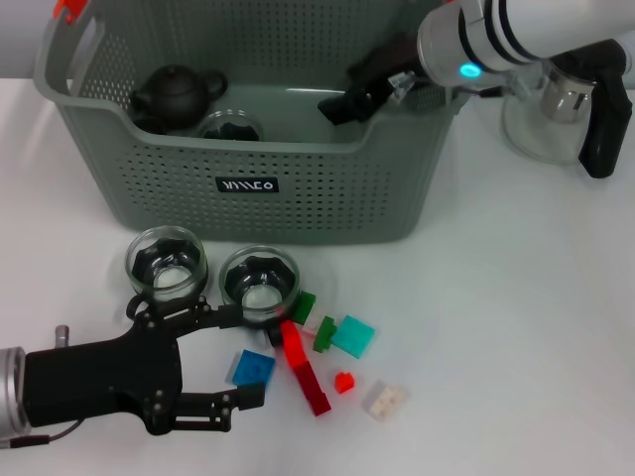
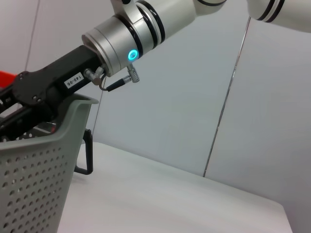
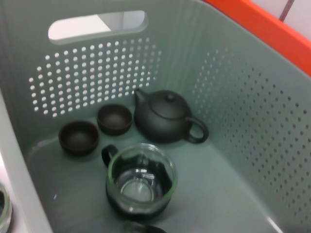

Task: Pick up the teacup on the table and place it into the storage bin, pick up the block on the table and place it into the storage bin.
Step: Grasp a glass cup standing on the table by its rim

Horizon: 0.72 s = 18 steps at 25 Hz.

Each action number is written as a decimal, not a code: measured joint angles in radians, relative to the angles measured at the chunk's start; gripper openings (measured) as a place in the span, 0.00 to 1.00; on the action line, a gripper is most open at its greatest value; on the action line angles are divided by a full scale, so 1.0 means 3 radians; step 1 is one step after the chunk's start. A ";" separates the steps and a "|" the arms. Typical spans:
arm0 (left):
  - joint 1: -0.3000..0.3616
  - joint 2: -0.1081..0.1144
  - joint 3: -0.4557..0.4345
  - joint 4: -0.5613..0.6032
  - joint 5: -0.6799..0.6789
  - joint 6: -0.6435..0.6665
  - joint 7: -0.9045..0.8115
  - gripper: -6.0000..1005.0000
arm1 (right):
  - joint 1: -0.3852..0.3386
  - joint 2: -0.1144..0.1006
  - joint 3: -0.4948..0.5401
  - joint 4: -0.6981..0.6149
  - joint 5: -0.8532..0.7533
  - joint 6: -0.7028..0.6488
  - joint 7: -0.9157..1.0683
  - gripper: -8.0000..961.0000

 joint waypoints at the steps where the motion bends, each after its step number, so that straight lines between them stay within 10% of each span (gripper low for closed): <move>1: 0.0000 0.0000 0.0000 0.0002 0.0000 0.0000 0.0000 0.94 | -0.0020 0.0002 0.0000 -0.0057 -0.0001 -0.0010 0.0000 0.55; 8: -0.0001 0.0000 -0.0015 0.0017 0.0000 0.0004 -0.0011 0.94 | -0.0372 0.0007 0.0002 -0.0886 0.0004 -0.0094 0.0121 0.84; 18: -0.0007 0.0005 -0.0015 0.0020 0.0000 0.0003 -0.0020 0.94 | -0.1166 0.0014 -0.0036 -0.2310 0.0337 -0.0316 0.0143 0.87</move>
